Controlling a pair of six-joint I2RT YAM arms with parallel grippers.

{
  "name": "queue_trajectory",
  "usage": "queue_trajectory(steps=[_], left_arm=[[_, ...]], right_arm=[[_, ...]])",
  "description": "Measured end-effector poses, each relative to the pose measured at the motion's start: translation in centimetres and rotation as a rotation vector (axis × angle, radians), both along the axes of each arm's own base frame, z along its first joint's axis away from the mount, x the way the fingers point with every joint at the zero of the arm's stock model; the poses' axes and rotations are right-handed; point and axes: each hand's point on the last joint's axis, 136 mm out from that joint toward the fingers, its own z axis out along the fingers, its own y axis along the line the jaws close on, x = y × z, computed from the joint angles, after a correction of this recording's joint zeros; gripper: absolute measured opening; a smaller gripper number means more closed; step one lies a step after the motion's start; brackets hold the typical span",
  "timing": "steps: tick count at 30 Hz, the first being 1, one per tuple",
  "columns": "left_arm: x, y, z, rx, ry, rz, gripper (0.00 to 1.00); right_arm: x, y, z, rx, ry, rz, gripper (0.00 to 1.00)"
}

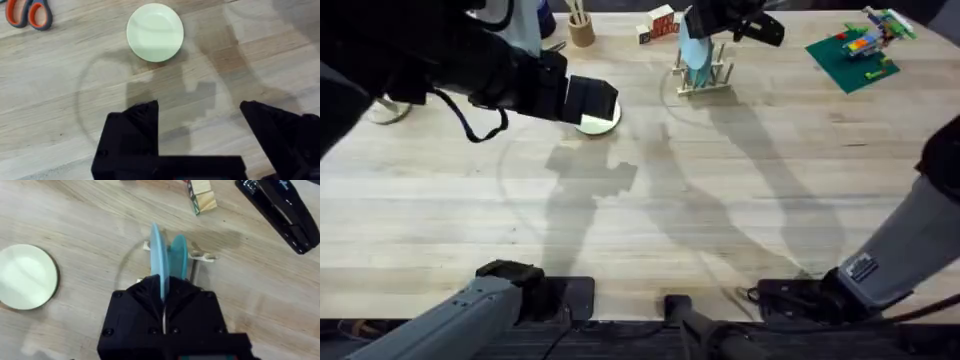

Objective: Pick up the plates from the table one by one and place each into a slot on the dish rack.

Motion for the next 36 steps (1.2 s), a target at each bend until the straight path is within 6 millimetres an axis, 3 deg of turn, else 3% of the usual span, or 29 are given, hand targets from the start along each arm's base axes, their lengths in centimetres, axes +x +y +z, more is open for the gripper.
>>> queue_trajectory(steps=[8, 27, 36], left_arm=[[0.0, 0.0, 0.0, 0.000, 0.000, 0.000, 0.995], [0.0, 0.0, 0.0, 0.000, 0.000, 0.000, 0.995], [0.0, 0.0, 0.0, 0.000, 0.000, 0.000, 0.996]], right_arm=[[0.4, -0.3, -1.9, -0.032, 0.027, -0.012, 0.031], [0.4, -0.3, -1.9, -0.032, 0.024, -0.020, 0.034], [0.4, -0.2, -1.9, -0.031, 0.025, -0.023, 0.173]])
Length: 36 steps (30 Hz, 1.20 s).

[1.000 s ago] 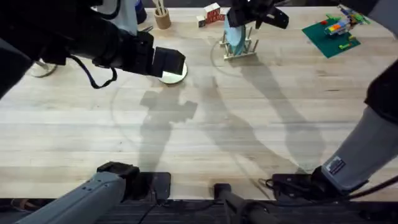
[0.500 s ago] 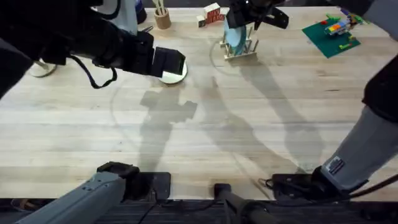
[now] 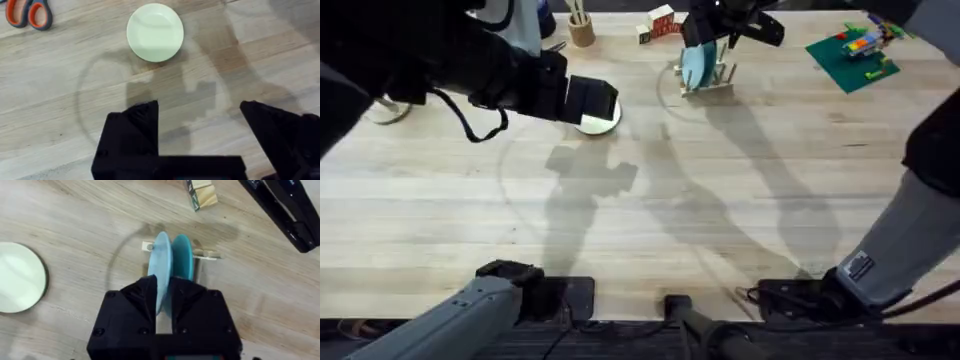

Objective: Pick up the plates from the table one by one and place each into a slot on the dish rack.

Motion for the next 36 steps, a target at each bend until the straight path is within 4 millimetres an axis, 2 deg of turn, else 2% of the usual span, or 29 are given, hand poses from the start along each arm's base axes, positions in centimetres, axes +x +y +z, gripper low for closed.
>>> queue_trajectory(steps=[11, 14, 17, 19, 23, 26, 27, 31, 36], left_arm=[[0.0, 0.0, 0.0, 0.000, 0.000, 0.000, 0.994], [0.0, 0.0, 0.0, 0.000, 0.000, 0.000, 0.993], [0.0, 0.0, 0.0, 0.000, 0.000, 0.000, 0.993], [0.0, 0.0, 0.0, 0.000, 0.000, 0.000, 0.993], [0.0, 0.0, 0.0, 0.000, 0.000, 0.000, 0.993], [0.0, 0.0, 0.0, -0.002, 0.001, 0.003, 0.992], [0.0, 0.0, 0.0, -0.005, 0.002, 0.005, 0.993], [0.1, 0.3, 0.1, -0.040, 0.007, 0.020, 0.993], [0.0, 1.4, 0.1, -0.083, 0.022, 0.043, 0.993]], right_arm=[[-0.1, 0.0, 0.4, 0.003, -0.003, -0.001, 0.219], [-0.7, -0.2, 2.0, 0.011, -0.022, -0.002, 0.237], [-1.7, -0.6, 4.9, 0.025, -0.057, -0.001, 0.282], [-2.8, -1.1, 7.0, 0.033, -0.078, -0.001, 0.344], [-5.4, -2.2, 9.8, 0.036, -0.080, -0.003, 0.540], [-7.6, -3.1, 10.5, 0.021, -0.041, -0.006, 0.903], [-8.2, -3.3, 10.5, 0.014, -0.026, -0.003, 0.968], [-10.7, -4.0, 10.3, 0.000, 0.050, 0.005, 0.995], [-12.8, -3.4, 10.6, 0.058, 0.107, 0.036, 0.995]])
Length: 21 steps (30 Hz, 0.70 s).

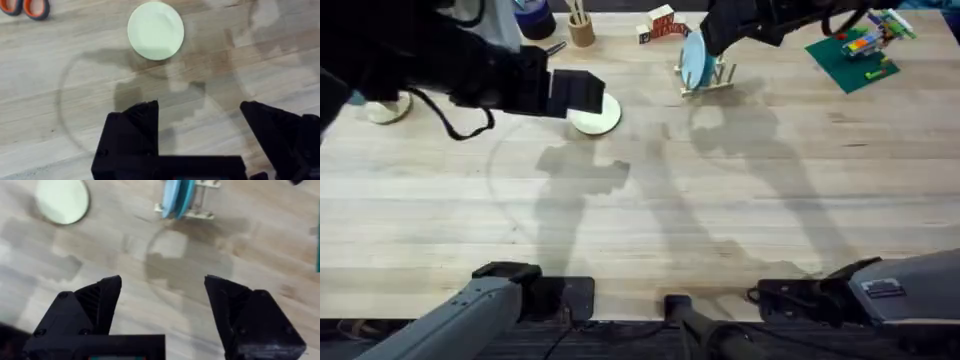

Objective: Pick up the plates from the table one by one and place each into a slot on the dish rack.

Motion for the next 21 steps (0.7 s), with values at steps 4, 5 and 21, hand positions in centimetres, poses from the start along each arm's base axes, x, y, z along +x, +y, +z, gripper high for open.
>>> queue_trajectory(steps=[4, 5, 21], left_arm=[[-0.3, 0.9, -0.2, -0.010, 0.016, 0.004, 0.993], [-0.4, 1.0, -0.2, -0.011, 0.016, 0.005, 0.994], [-0.2, 1.4, -0.2, -0.006, 0.005, -0.028, 0.993]], right_arm=[[-1.2, 0.4, 0.2, 0.050, 0.041, -0.011, 0.996], [-1.5, 0.5, 0.1, 0.056, 0.054, -0.015, 0.996], [-6.6, -0.1, -1.8, 0.152, 0.029, -0.050, 0.997]])
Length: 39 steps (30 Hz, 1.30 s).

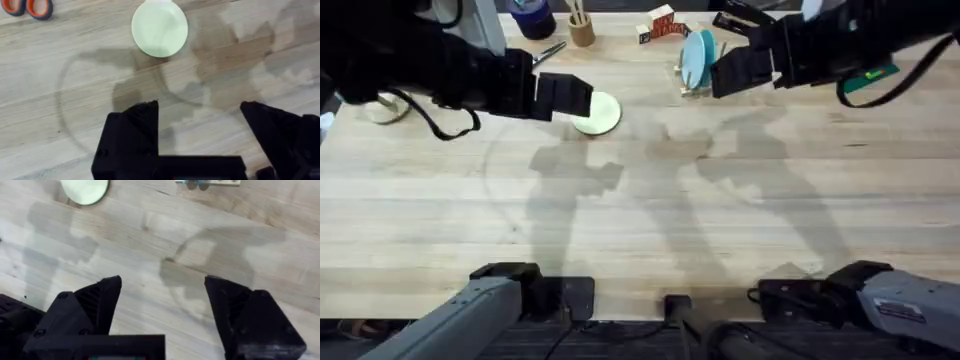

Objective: Pick up the plates from the table one by one and place each into a slot on the dish rack.

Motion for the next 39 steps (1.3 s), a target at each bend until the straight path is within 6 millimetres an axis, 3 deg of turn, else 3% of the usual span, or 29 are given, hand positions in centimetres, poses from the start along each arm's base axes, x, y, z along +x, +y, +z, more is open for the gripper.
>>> queue_trajectory(steps=[4, 6, 10, 11, 12, 20, 28, 39], left_arm=[[0.5, -0.2, -0.8, -0.007, 0.033, -0.020, 0.928], [0.8, -0.2, -1.5, -0.007, 0.056, -0.024, 0.816], [1.9, -0.4, -2.5, -0.012, 0.072, -0.036, 0.197], [2.3, -0.4, -2.6, -0.015, 0.068, -0.042, 0.083], [2.5, -0.5, -2.6, -0.020, 0.063, -0.045, 0.052], [3.2, -1.5, -2.4, -0.077, 0.041, -0.100, 0.039], [4.6, -0.1, -1.3, -0.228, -0.003, -0.093, 0.038], [6.6, -1.1, -4.5, -0.432, 0.049, -0.201, 0.039]], right_arm=[[-0.1, 0.2, 0.3, 0.015, -0.008, 0.001, 0.996], [-0.1, 0.2, 0.3, 0.015, -0.007, 0.001, 0.996], [-0.1, 0.2, 0.2, 0.016, -0.006, 0.001, 0.997], [-0.1, 0.2, 0.2, 0.016, -0.004, 0.002, 0.996], [-0.1, 0.2, 0.2, 0.017, -0.003, 0.002, 0.996], [-0.2, 0.2, 0.2, 0.015, 0.001, 0.002, 0.996], [-0.2, 0.2, 0.2, 0.016, 0.002, -0.001, 0.996], [-0.2, 0.1, 0.2, 0.016, 0.002, -0.001, 0.996]])
